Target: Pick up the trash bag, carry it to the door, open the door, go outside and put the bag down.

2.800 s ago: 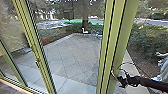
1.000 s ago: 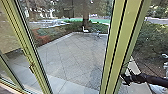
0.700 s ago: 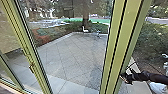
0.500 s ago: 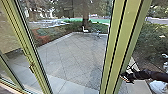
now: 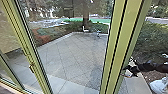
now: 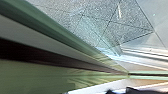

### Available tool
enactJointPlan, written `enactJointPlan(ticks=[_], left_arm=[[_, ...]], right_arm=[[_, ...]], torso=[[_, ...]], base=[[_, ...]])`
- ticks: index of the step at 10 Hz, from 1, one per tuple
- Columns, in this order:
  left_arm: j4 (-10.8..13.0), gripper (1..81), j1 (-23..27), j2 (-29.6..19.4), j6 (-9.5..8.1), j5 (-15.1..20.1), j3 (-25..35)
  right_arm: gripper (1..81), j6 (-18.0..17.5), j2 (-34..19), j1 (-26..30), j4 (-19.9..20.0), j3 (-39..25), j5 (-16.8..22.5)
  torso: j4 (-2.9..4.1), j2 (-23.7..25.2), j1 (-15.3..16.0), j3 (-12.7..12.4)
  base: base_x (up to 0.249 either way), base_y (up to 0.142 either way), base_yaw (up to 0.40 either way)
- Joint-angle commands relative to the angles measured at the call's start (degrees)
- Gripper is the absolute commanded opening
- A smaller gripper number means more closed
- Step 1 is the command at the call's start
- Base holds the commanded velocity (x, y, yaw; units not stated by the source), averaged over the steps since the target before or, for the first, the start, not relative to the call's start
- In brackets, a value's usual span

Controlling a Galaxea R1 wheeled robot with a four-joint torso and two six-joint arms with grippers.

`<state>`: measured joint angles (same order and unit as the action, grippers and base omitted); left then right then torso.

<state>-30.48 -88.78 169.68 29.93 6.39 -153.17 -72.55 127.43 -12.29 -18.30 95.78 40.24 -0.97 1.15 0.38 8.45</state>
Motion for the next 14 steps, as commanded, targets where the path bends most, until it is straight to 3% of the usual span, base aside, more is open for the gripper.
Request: enactJointPlan(ticks=[1, 2, 3, 4, 7, 14], left_arm=[[-0.1, 1.0, 1.1, -0.1, 0.31, 5.3, 0.2], [-0.1, 1.0, 1.0, -0.1, 0.31, 5.3, 0.2], [-0.1, 1.0, 1.1, -0.1, 0.31, 5.2, 0.2], [-0.1, 1.0, 1.1, -0.1, 0.31, 5.2, 0.2], [-0.2, 1.0, 1.0, 0.0, 0.31, 5.2, 0.2], [-0.2, 1.0, 1.1, 0.0, 0.31, 5.2, 0.2]], right_arm=[[81.1, 0.7, -2.2, 13.4, -7.5, -1.8, 0.9], [81.1, 0.7, -2.8, 13.9, -8.7, -3.0, 1.8], [81.1, 0.7, -3.3, 14.8, -9.2, -3.6, 2.7], [81.1, 0.7, -3.9, 15.5, -9.5, -4.3, 3.7], [81.1, 0.8, -4.7, 18.1, -13.2, -6.4, 8.4], [81.1, 6.1, -5.8, 23.2, -22.4, -11.4, 19.1]], torso=[[0.0, 0.0, 0.0, 0.0], [0.0, 0.0, 0.0, -2.4], [0.02, 0.0, 0.0, -2.4], [0.04, 0.0, 0.0, -0.6], [0.04, 0.0, 0.0, -2.9], [0.04, 0.0, 0.0, -3.0]], base=[[0.0, 0.0, 0.0], [0.0, 0.0, 0.0], [0.0, 0.0, 0.0], [0.0, 0.0, 0.0], [0.0, 0.0, 0.0], [0.0, 0.0, 0.0]])
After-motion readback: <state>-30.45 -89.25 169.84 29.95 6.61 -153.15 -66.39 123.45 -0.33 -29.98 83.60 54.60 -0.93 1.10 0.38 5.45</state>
